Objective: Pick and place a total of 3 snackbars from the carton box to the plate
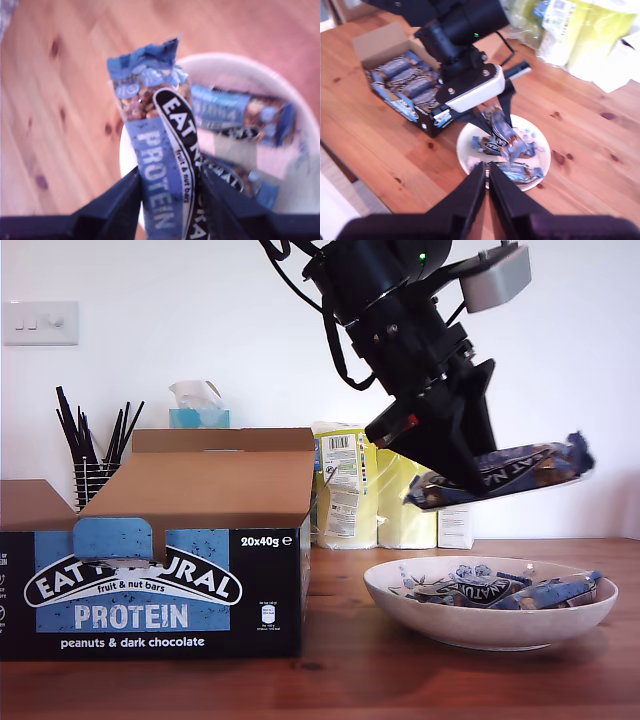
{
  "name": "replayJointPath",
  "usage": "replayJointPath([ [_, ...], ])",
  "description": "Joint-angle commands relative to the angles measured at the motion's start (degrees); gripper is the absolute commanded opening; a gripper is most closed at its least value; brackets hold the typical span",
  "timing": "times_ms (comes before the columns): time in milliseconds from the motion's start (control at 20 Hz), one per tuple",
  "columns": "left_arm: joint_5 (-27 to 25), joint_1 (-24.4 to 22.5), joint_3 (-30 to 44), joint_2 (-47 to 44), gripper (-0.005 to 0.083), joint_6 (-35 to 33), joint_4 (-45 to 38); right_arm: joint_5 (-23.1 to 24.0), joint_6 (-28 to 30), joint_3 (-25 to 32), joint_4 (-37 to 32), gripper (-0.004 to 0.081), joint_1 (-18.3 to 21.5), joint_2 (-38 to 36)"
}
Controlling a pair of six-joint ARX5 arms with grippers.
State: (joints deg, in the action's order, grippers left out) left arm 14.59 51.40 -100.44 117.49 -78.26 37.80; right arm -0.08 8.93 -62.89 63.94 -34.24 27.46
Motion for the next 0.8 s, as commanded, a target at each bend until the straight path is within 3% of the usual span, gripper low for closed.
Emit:
replayJointPath([
  [0, 1.0, 0.4, 0.5, 2.3, 0.0225, -1.0, 0.8, -0.9, 0.1, -0.1, -0.4, -0.0013, -0.2, -0.9],
  [750, 2.6, -0.7, 0.5, 6.6, 0.0242, -4.7, -0.4, -3.0, -1.2, -0.1, -1.0, -0.0013, -0.2, -0.9],
])
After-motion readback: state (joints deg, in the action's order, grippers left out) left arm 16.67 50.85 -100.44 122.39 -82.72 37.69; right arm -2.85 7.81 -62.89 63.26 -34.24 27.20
